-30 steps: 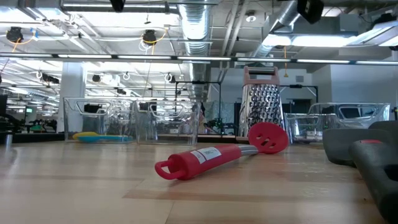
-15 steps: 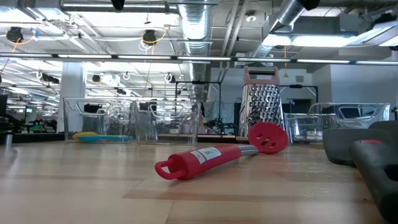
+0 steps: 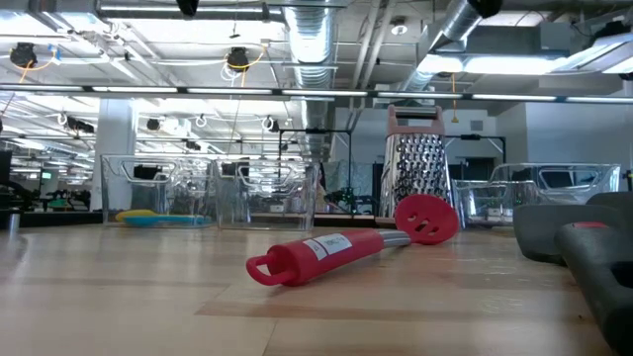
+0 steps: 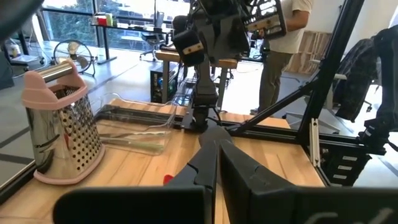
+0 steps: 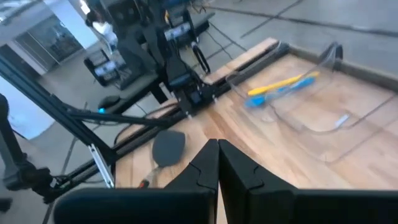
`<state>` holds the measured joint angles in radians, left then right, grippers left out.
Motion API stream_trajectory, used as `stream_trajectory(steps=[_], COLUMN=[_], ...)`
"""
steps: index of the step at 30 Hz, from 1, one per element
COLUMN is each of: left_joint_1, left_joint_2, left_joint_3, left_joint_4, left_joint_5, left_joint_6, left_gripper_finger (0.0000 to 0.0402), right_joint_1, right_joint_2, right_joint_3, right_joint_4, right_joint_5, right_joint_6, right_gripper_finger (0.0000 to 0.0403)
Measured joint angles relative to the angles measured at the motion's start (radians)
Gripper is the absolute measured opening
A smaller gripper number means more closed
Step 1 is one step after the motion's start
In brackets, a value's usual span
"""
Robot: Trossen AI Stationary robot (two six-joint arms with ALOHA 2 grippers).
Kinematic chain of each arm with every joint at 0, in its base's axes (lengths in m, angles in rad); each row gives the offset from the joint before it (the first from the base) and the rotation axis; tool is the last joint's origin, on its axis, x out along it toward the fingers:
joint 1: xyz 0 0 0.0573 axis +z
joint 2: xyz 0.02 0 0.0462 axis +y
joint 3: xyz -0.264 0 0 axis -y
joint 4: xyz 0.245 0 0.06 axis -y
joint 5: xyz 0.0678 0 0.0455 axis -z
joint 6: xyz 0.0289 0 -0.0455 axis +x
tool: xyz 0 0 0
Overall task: Pick & Place Kitchen Items
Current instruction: Put the black spatula into the middle transparent bin
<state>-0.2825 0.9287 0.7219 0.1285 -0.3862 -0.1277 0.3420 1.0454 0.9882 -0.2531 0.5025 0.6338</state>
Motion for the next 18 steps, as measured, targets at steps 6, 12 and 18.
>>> stream_trajectory(steps=[6, 12, 18], left_joint_1=[0.0, 0.0, 0.0], left_joint_2=[0.0, 0.0, 0.0], left_joint_3=[0.0, 0.0, 0.0], left_joint_4=[-0.004, -0.027, -0.04], left_joint_5=[0.0, -0.001, -0.001], left_joint_6=[0.0, 0.0, -0.004], left_gripper_finger=[0.0003, 0.0003, 0.0003], right_joint_1=[0.012, 0.011, 0.01], right_joint_2=[0.037, 0.038, 0.035], right_joint_3=[0.0, 0.0, 0.059], right_joint_4=[-0.018, -0.064, -0.244], right_joint_5=[-0.004, -0.034, -0.037], right_joint_6=[0.022, 0.023, 0.046], right_gripper_finger=[0.0001, 0.0, 0.0])
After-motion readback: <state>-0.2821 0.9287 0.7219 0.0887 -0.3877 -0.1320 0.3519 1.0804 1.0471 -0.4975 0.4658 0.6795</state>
